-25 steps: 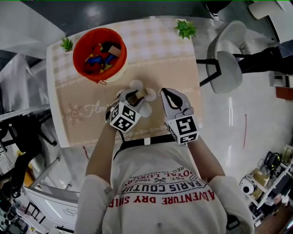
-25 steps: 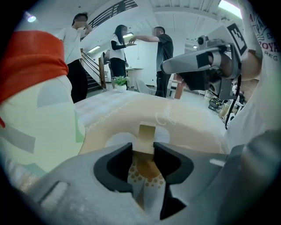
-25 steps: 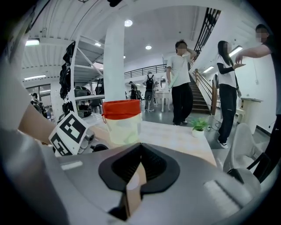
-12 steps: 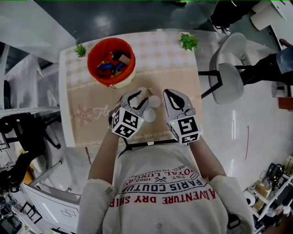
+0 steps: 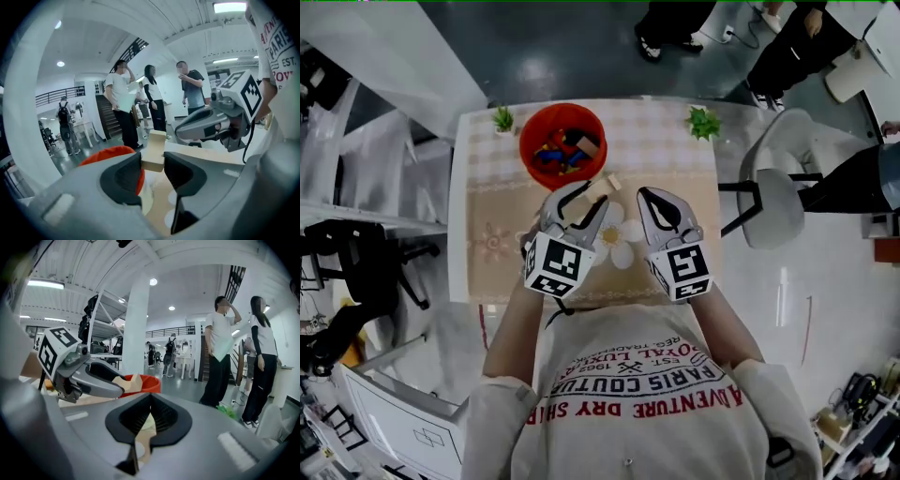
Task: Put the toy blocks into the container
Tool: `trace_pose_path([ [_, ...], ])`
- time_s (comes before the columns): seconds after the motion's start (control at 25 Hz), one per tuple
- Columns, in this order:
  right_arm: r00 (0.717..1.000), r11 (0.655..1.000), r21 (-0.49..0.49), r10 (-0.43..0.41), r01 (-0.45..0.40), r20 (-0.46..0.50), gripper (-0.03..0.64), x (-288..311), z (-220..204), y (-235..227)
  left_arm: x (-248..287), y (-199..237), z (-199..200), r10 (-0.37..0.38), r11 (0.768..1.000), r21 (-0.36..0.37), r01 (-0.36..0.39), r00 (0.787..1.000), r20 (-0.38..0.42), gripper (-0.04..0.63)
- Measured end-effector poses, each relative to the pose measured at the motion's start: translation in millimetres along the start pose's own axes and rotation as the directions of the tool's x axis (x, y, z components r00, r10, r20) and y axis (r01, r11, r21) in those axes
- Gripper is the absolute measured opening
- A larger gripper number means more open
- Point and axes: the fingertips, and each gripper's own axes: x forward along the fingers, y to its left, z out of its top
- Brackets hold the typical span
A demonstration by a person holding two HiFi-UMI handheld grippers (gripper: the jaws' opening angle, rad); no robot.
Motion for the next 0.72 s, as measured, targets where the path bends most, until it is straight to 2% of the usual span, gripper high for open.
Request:
trace_pose_path([
  [0.16, 1.0, 1.0, -0.023, 0.014, -0.014, 0.021, 0.001, 12, 14, 7, -12, 39, 9, 0.099, 0.994, -0.039, -0.098, 0.995, 0.028, 0.16],
  [0.32, 0.999, 0.999, -0.041, 0.018, -0.016, 0.033, 0.002, 21, 22, 12, -20, 77, 4, 0.18, 0.979, -0.104, -0.177, 0.984, 0.02, 0.16],
  [0.48, 1.0, 0.999, -0.047, 0.01, -0.009, 0.019, 0.002, 29, 20, 10, -16, 102, -14, 0.216, 0.965, -0.144, -0.218, 0.976, -0.029, 0.16],
  [0.72, 1.0, 0.999, -0.031, -0.013, 0.013, 0.0, 0.002, 34, 15, 4, -3, 120, -34, 0.227, 0.953, -0.184, -0.241, 0.969, -0.095, 0.161],
])
